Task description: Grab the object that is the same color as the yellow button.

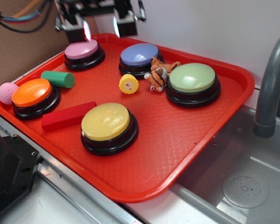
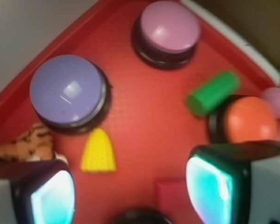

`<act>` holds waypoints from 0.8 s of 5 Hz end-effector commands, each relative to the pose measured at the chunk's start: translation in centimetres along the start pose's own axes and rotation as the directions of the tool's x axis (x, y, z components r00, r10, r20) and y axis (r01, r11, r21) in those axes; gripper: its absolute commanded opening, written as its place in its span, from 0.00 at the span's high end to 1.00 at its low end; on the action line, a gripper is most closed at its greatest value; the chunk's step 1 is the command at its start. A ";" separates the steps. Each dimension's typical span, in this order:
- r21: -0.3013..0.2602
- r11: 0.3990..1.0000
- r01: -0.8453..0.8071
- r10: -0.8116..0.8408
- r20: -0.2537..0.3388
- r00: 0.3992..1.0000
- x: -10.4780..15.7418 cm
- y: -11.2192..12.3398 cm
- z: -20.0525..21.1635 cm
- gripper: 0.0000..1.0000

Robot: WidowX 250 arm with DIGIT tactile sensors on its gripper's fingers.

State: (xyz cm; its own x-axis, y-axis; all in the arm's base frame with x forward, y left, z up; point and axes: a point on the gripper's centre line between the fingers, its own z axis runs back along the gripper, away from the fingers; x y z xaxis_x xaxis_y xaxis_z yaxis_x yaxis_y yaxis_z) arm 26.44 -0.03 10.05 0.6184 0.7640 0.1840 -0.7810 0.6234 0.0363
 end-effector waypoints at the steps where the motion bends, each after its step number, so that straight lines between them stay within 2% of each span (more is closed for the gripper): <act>1: -0.046 0.997 -0.056 0.056 -0.007 0.998 -0.5 -1.4 -4.7 0.00; 2: 0.016 0.999 -0.038 0.038 0.012 0.999 -1.7 -0.9 -5.8 0.00; 3: 0.006 0.999 -0.045 0.045 0.026 0.999 -2.2 -0.6 -6.8 0.00; 4: -0.024 0.999 -0.036 0.035 -0.019 0.999 -2.2 -0.5 -7.0 0.00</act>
State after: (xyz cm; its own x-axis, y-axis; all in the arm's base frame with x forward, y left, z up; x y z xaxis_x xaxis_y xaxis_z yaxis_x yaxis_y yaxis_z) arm 26.08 -1.91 1.85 0.5927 0.7911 0.1512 -0.8026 0.5958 0.0290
